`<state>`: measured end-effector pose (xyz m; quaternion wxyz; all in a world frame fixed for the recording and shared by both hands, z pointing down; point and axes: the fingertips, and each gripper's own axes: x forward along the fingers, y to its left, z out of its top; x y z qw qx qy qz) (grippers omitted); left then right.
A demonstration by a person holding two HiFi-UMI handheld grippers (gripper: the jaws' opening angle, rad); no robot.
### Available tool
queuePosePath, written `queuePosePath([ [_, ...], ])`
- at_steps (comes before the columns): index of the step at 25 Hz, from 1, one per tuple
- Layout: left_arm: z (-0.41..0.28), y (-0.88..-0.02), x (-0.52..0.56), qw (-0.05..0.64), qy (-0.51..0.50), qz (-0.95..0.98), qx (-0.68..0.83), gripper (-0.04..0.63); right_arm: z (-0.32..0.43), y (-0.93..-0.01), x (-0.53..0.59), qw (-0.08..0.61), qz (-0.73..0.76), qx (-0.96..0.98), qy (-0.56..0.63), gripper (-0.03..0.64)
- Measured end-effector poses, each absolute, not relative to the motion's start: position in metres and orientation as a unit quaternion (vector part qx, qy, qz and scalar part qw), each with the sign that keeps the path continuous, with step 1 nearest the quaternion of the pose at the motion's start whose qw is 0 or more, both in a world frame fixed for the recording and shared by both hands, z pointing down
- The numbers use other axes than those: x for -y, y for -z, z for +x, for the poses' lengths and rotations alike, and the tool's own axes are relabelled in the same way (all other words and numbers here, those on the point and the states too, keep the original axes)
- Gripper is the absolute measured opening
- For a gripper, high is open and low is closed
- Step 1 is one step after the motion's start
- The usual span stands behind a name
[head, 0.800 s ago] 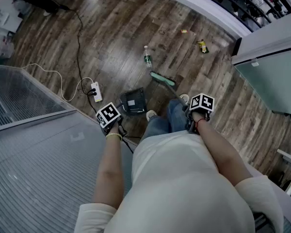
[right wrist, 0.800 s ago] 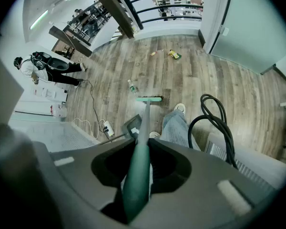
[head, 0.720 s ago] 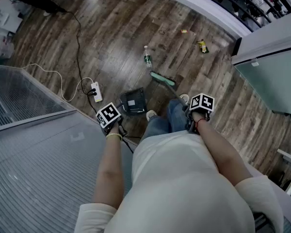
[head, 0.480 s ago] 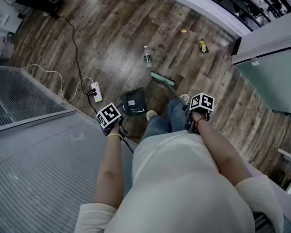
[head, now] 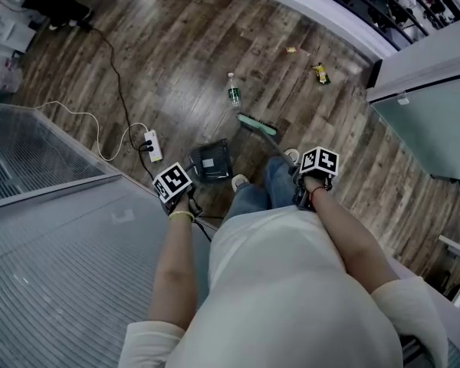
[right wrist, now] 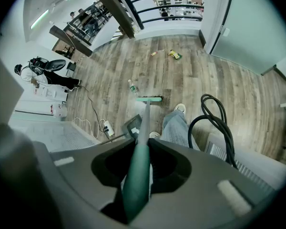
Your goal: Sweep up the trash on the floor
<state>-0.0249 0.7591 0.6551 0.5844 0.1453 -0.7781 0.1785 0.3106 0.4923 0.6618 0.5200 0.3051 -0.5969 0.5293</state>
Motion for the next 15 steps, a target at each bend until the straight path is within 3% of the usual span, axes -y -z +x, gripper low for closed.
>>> queuePosePath([
  [15,-0.031,-0.656,-0.760,0.590,-0.171,0.145,0.776,0.098,0.274,-0.649,-0.488,0.481,0.282,0.609,-0.564,0.097],
])
